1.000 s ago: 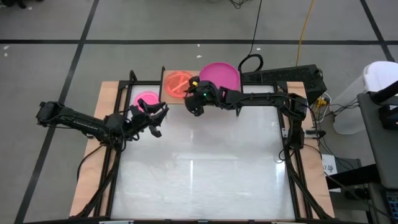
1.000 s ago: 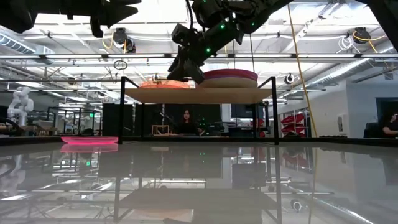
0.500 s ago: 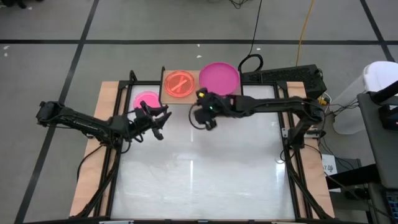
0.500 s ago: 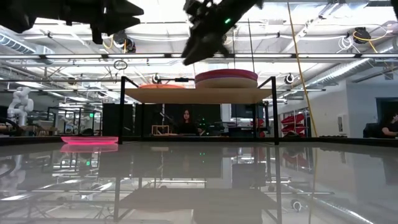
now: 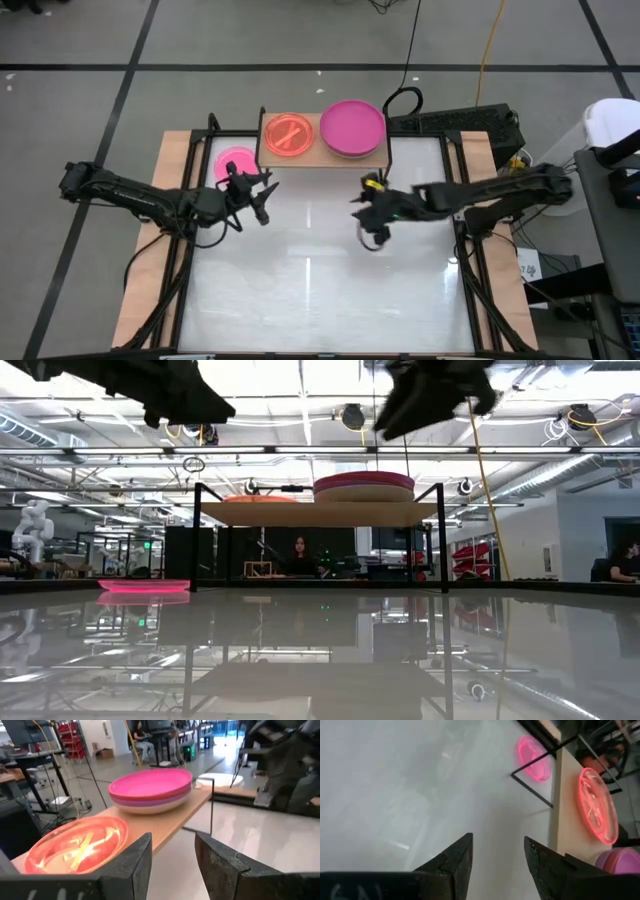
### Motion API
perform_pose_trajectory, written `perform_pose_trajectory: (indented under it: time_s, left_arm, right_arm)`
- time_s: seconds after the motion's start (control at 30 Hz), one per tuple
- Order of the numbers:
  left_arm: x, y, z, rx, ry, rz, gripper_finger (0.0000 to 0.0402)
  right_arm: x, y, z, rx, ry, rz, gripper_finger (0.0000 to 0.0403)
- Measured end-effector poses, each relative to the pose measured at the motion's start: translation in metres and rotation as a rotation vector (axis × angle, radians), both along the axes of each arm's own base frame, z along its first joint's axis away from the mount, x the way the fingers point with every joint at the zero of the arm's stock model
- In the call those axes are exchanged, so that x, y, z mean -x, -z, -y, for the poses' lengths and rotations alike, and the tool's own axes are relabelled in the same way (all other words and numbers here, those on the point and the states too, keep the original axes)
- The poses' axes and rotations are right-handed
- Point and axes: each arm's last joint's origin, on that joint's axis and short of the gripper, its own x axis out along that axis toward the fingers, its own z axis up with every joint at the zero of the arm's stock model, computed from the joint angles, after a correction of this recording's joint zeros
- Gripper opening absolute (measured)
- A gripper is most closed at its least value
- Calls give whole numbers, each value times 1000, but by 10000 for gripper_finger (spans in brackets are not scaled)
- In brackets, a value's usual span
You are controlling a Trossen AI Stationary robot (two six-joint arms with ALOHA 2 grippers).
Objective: Place and stack plates onto a shelf
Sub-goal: Stack the pink transparent plate on top of the green transparent plate on the shelf
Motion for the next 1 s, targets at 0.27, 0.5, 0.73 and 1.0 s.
perform_pose_trajectory:
  time_s: [0.27, 0.5, 0.73, 1.0]
  left_arm:
    - [0, -2, -1, -53, 0, -38, 157]
    - [2, 7, -1, -47, -1, -121, 157]
    - [9, 26, -2, -29, -13, -303, 157]
    - [28, 51, -8, 110, -118, -508, 157]
  right_arm:
    - [67, 24, -17, -93, -11, 222, 157]
    - [104, 24, -24, -212, -77, 452, 157]
    - [120, 21, -26, -254, -118, 538, 157]
    - [122, 20, -27, -260, -125, 547, 157]
